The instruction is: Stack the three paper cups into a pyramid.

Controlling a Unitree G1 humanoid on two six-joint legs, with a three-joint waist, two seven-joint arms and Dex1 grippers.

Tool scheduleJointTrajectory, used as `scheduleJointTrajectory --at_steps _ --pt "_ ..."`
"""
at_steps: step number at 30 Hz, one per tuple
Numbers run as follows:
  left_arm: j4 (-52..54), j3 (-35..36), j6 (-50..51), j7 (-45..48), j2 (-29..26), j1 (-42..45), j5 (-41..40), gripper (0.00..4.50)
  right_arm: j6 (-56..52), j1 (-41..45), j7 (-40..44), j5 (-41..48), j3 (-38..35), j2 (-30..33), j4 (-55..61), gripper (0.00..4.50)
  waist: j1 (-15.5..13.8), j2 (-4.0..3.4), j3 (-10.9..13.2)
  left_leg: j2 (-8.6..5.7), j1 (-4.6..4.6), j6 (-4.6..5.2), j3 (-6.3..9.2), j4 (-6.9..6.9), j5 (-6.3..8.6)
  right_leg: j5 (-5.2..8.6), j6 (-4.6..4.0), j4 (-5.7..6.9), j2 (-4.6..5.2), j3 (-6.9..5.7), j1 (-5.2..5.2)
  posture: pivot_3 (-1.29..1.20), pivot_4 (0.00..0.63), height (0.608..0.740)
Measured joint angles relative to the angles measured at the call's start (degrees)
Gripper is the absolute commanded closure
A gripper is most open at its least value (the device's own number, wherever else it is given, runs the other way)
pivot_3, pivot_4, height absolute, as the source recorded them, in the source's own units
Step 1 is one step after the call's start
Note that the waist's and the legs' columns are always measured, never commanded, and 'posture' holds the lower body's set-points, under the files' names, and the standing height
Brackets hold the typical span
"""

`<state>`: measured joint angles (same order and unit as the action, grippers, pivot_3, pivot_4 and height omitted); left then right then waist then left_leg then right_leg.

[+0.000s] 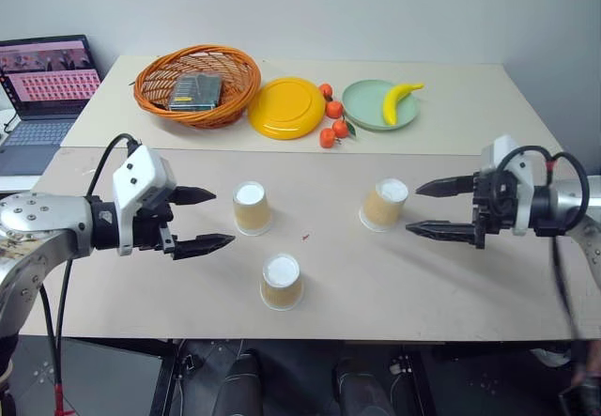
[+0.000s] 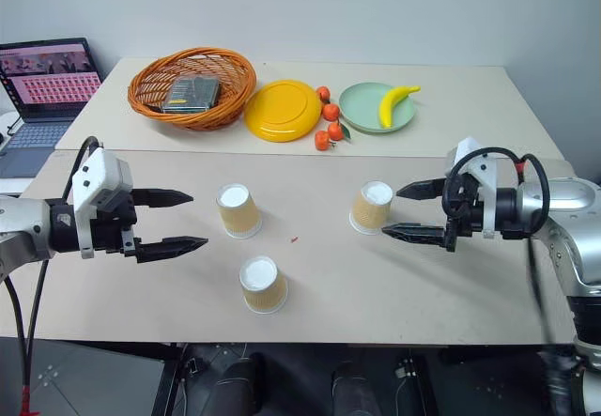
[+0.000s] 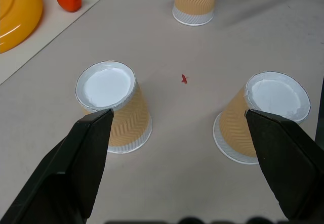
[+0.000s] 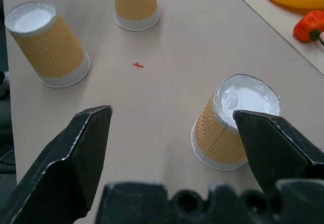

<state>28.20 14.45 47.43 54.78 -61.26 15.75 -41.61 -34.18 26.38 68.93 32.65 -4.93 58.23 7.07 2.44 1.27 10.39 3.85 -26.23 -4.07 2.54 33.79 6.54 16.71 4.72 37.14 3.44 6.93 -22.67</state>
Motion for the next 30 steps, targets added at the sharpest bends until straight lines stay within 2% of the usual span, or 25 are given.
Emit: scheduleJointTrajectory --at_steps 2,5,6,10,14,24,30 --pt "0.04 0.16 -0.41 -0.46 0.51 -0.17 0.13 0.07 0.20 -0.08 -0.22 -0.05 -0.11 -0.11 -0.18 0.00 0.00 0.00 0.00 0.00 0.00 0.00 0.00 0.00 0.00 0.00 0.00 0.00 0.00 0.00 0.00 0.00 0.150 0.732" --pt "1.79 1.60 -2.71 -4.86 7.90 -2.86 0.39 0.07 2.13 -1.47 -1.20 -1.50 -0.66 -1.74 -3.97 0.00 -0.04 0.09 0.02 0.00 0.08 0.05 0.01 0.07 0.03 0.01 0.02 -0.01 0.00 -0.02 0.18 0.00 0.150 0.732" --pt "2.26 1.49 -2.21 -5.49 8.79 -3.84 -0.35 0.07 2.51 -2.05 -1.38 -2.13 -0.62 -2.01 -4.96 0.00 -0.04 0.15 0.06 0.00 0.07 0.05 0.01 0.08 0.03 0.00 0.01 0.02 0.00 -0.01 0.17 0.00 0.150 0.732" --pt "4.93 2.37 -0.85 -5.33 8.86 -5.88 -3.59 0.07 3.40 -2.34 -1.42 -3.22 -0.58 -2.82 -6.84 0.00 -0.01 0.15 0.08 -0.01 0.09 0.05 0.03 0.10 0.03 0.00 0.02 0.05 0.00 -0.01 0.17 0.00 0.150 0.732" --pt "8.64 2.35 -3.79 -2.95 8.47 -10.66 -2.84 0.07 3.54 -2.57 -1.36 -3.21 -0.59 -3.00 -6.59 0.00 0.09 0.15 0.07 0.00 0.12 0.05 0.02 0.09 0.03 0.00 0.01 0.06 -0.01 -0.01 0.19 0.00 0.150 0.732" --pt "10.88 -5.14 -19.14 0.03 10.59 -20.44 9.28 0.07 3.83 -2.08 -1.55 -4.70 -0.45 -3.88 -7.63 0.00 0.00 0.14 0.07 -0.01 0.23 0.05 0.00 0.14 0.03 -0.01 0.01 0.03 0.00 0.01 0.33 0.00 0.150 0.732" --pt "5.94 -10.68 -27.71 0.31 13.92 -18.94 16.53 0.07 3.70 -1.65 -1.64 -4.87 -0.47 -3.87 -7.44 0.00 -0.18 0.15 0.07 -0.01 0.25 0.05 0.00 0.16 0.03 -0.02 0.01 0.03 0.00 0.00 0.36 0.00 0.150 0.732"
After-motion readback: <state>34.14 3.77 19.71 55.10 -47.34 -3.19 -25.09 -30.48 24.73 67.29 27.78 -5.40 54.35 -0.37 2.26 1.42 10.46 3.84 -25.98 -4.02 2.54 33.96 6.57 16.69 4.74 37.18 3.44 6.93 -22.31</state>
